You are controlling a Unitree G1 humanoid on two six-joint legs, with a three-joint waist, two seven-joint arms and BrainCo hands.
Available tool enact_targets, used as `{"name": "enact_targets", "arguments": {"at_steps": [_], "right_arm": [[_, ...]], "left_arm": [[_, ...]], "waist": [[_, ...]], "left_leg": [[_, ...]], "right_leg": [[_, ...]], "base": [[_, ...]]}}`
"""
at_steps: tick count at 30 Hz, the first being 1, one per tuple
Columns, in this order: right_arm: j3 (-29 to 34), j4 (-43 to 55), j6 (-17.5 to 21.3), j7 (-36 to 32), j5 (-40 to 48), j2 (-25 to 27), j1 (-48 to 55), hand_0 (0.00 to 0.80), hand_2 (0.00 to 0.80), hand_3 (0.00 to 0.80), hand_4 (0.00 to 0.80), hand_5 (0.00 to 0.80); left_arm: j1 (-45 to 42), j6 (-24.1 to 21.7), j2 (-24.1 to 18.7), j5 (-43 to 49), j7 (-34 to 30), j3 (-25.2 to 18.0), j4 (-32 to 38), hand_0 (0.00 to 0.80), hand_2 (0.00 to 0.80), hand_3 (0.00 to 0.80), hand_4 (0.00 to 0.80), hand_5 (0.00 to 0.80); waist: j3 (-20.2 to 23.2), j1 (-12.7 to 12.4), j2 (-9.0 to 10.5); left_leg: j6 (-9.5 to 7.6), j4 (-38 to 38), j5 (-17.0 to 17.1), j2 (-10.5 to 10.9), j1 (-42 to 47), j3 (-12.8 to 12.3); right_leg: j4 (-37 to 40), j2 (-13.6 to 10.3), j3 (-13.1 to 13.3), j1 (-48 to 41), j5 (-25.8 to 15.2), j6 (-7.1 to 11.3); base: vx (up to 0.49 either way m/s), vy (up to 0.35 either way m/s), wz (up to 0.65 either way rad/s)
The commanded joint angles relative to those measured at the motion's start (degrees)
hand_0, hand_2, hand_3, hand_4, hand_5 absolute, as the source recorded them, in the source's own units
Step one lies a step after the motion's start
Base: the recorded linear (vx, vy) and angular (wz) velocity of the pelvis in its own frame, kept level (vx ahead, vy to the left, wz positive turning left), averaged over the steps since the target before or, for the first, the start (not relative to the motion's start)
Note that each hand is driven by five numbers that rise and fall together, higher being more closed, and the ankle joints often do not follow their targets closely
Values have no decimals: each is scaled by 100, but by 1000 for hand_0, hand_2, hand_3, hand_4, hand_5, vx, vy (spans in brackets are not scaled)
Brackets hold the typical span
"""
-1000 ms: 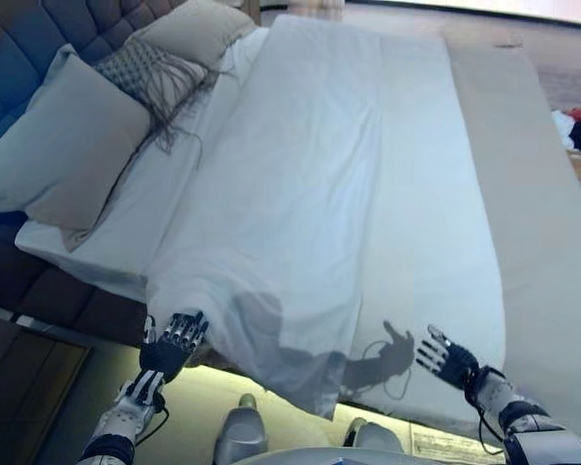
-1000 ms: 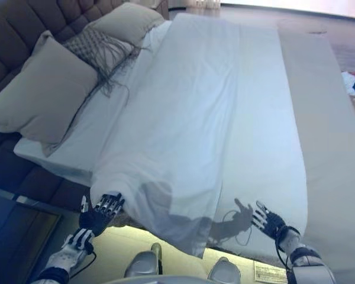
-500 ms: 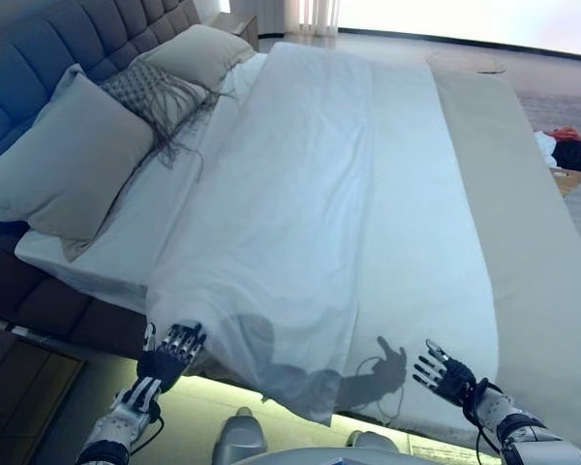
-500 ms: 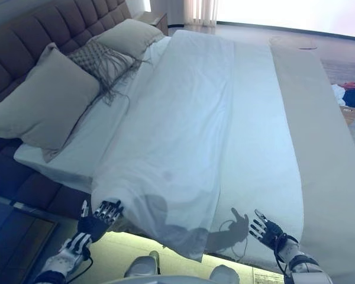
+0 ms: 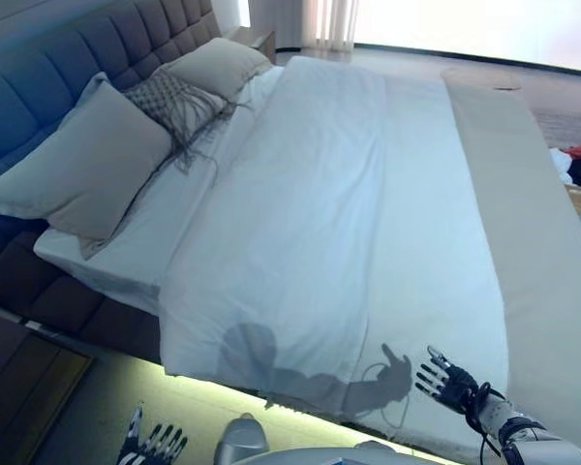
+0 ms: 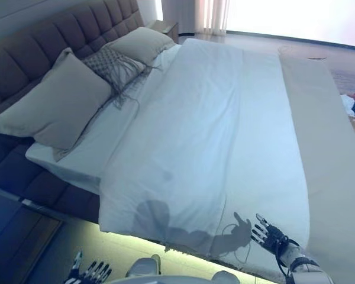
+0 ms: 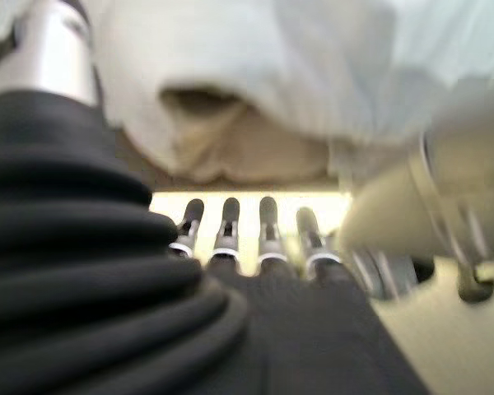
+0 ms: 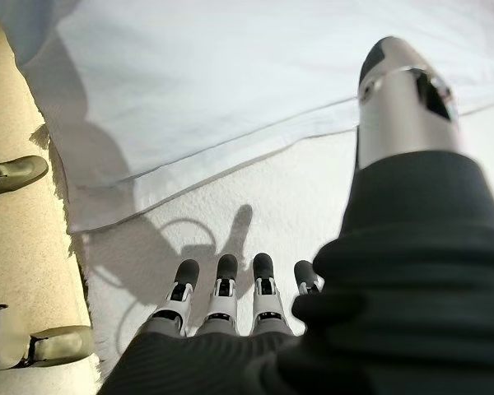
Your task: Make the bed neatly
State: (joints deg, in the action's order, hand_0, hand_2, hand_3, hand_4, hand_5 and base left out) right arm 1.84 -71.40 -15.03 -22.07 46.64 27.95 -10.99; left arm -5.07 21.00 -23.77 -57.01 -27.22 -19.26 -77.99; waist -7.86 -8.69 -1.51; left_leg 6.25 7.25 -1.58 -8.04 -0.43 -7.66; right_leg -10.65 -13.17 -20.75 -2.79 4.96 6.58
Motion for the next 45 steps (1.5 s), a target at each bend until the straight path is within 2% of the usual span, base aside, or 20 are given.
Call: {"name": "enact_targets", "arguments": {"at_steps": [1,3,6,7,9,10,12,14,17,22,26,30,35,38,40,45], "right_arm": [[304,-144,198,-35,61,45,-542,0,0,0,0,0],[306,-151,189,-15,71,56,-559,0,0,0,0,0],[290,-159,162,-2,75,72,-572,0,0,0,0,0],[270,-149,163,8,78,59,-559,0,0,0,0,0],[255,-120,164,29,91,44,-542,0,0,0,0,0],[259,-108,168,40,92,37,-536,0,0,0,0,0],[248,-20,217,113,140,-46,-492,0,0,0,0,0],[236,30,225,126,162,-73,-469,0,0,0,0,0],[176,71,223,83,189,-93,-474,0,0,0,0,0],[106,111,185,86,194,-67,-441,0,0,0,0,0],[119,88,129,34,120,-1,-402,0,0,0,0,0],[59,117,99,36,100,11,-448,0,0,0,0,0],[-143,108,199,35,165,49,-831,0,0,0,0,0],[-386,129,262,115,278,145,-1320,0,0,0,0,0],[-530,134,262,165,305,258,-1589,0,0,0,0,0],[-673,36,146,162,192,522,-2099,0,0,0,0,0]], "left_arm": [[2,77,-381,290,104,-328,-213,0,0,0,0,0],[-38,113,-454,350,57,-443,-273,0,0,0,0,0],[-56,130,-539,184,-376,-572,-208,0,0,0,0,0],[-26,166,-544,-7,-780,-563,-43,0,0,0,0,0],[21,219,-493,-314,-1066,-498,290,0,0,0,0,0],[33,233,-426,-453,-1068,-434,499,0,0,0,0,0],[56,45,-94,-1138,-1376,106,1663,0,0,0,0,0],[86,-127,31,-1398,-1627,385,2185,0,0,0,0,0],[255,-395,154,-1500,-2192,685,2696,0,0,0,0,0],[554,-621,141,-1478,-2497,959,3202,0,0,0,0,0],[742,-687,108,-1393,-2680,1054,3423,0,0,0,0,0],[1025,-712,29,-1448,-2559,1141,3486,0,0,0,0,0],[1600,-953,-50,-1770,-2376,1362,3430,0,0,0,0,0],[2093,-1171,-159,-2194,-2245,1502,3395,0,0,0,0,0],[2401,-1287,-222,-2516,-2147,1572,3339,0,0,0,0,0],[3122,-1329,-332,-2980,-1928,1586,3102,0,0,0,0,0]], "waist": [[-274,-172,118],[-288,-195,111],[-304,-225,91],[-324,-241,76],[-340,-258,67],[-333,-262,63],[-402,-309,48],[-431,-327,39],[-464,-308,42],[-480,-200,59],[-490,-105,70],[-586,11,91],[-959,170,122],[-1370,300,120],[-1569,385,131],[-1789,527,199]], "left_leg": [[4,320,94,-133,-58,62],[11,306,108,-133,-60,74],[18,271,139,-126,-61,98],[29,276,119,-129,-39,109],[32,277,122,-125,-50,128],[25,271,152,-116,-87,146],[30,296,164,-105,-156,214],[36,306,173,-105,-192,246],[56,303,184,-129,-209,262],[89,269,201,-192,-210,192],[108,241,212,-234,-211,109],[121,314,193,-263,-307,39],[168,812,87,-353,-766,0],[189,1543,-82,-469,-1466,48],[171,2087,-309,-540,-1959,75],[54,2820,-624,-536,-2827,169]], "right_leg": [[185,-368,42,-329,-285,211],[189,-373,6,-342,-289,210],[191,-378,-34,-358,-293,210],[169,-384,-46,-383,-263,215],[166,-391,-65,-386,-261,213],[181,-390,-72,-364,-287,204],[158,-390,-78,-333,-290,186],[147,-383,-78,-317,-287,178],[149,-366,-54,-306,-275,170],[165,-340,24,-242,-287,165],[204,-321,108,-180,-324,175],[183,-316,232,-47,-346,188],[-115,-358,406,391,-319,150],[-819,-447,589,1193,-266,95],[-1413,-512,782,1792,-123,77],[-2449,-692,1143,2991,66,82]], "base": [[-10,4,13],[-15,5,9],[-17,6,7],[-18,8,15],[-24,5,13],[-57,1,12],[-86,-6,9],[-57,-9,4],[-26,-2,1],[0,0,0],[0,0,0],[-44,32,-7],[-147,46,-17],[-286,101,-20],[-224,149,-28],[-162,165,-24]]}}
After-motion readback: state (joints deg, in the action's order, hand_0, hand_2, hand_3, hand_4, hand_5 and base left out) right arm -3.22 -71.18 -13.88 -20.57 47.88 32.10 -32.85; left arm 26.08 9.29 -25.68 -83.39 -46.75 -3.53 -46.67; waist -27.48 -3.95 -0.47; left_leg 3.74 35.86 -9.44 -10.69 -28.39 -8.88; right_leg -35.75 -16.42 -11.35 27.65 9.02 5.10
